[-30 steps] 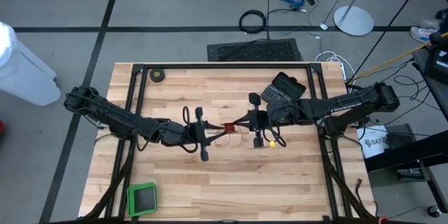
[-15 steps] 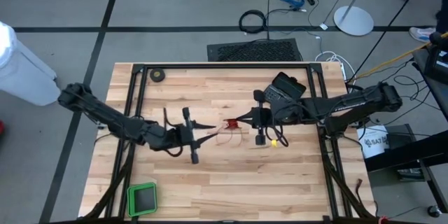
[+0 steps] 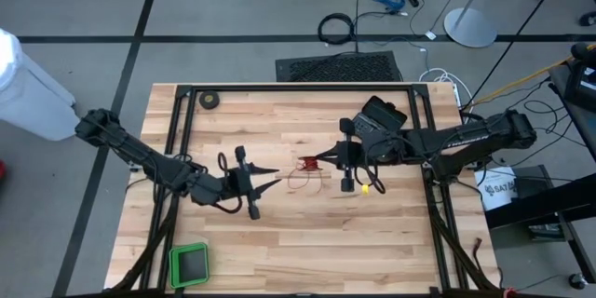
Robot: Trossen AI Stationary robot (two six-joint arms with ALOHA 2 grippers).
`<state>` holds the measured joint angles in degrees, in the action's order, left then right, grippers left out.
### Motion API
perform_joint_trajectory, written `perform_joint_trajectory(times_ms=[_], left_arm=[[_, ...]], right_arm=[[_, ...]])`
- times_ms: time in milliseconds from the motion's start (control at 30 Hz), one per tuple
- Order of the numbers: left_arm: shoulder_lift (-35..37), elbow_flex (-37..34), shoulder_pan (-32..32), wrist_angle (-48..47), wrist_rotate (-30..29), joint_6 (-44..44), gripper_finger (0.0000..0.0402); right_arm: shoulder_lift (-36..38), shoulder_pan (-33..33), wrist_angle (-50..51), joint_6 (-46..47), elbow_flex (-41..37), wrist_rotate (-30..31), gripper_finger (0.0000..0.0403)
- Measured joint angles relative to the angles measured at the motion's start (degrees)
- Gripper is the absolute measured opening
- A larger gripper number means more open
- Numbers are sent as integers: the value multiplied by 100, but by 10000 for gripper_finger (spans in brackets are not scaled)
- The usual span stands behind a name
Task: Coil cords
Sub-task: Uncoil the red wire from the spool
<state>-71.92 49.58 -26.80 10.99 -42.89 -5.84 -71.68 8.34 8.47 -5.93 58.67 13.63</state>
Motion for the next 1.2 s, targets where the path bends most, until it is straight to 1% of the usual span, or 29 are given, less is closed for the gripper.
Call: perform_joint_trajectory(times_ms=[167,300,400,600,733,867,1000,1200], left_arm=[[0,0,256,36,9,282,111],[-34,0,448,-310,498,767,111],[-122,-53,581,-501,599,1034,111],[-395,-129,664,-216,855,1160,111],[-691,-133,668,244,861,1186,115],[-1057,-136,781,469,868,1520,132],[-1344,-137,852,535,627,1733,150],[-1495,-138,841,842,309,1492,156]], right_arm=[[0,-135,-81,4,0,-13,0],[0,-169,-77,70,0,-24,0],[0,-165,-74,72,0,-49,0],[0,-167,-52,72,0,-49,0],[1,-165,-42,72,0,-50,0],[1,-165,-39,68,0,-50,0],[2,-165,-6,68,0,-49,0],[1,-162,85,70,0,-49,0]])
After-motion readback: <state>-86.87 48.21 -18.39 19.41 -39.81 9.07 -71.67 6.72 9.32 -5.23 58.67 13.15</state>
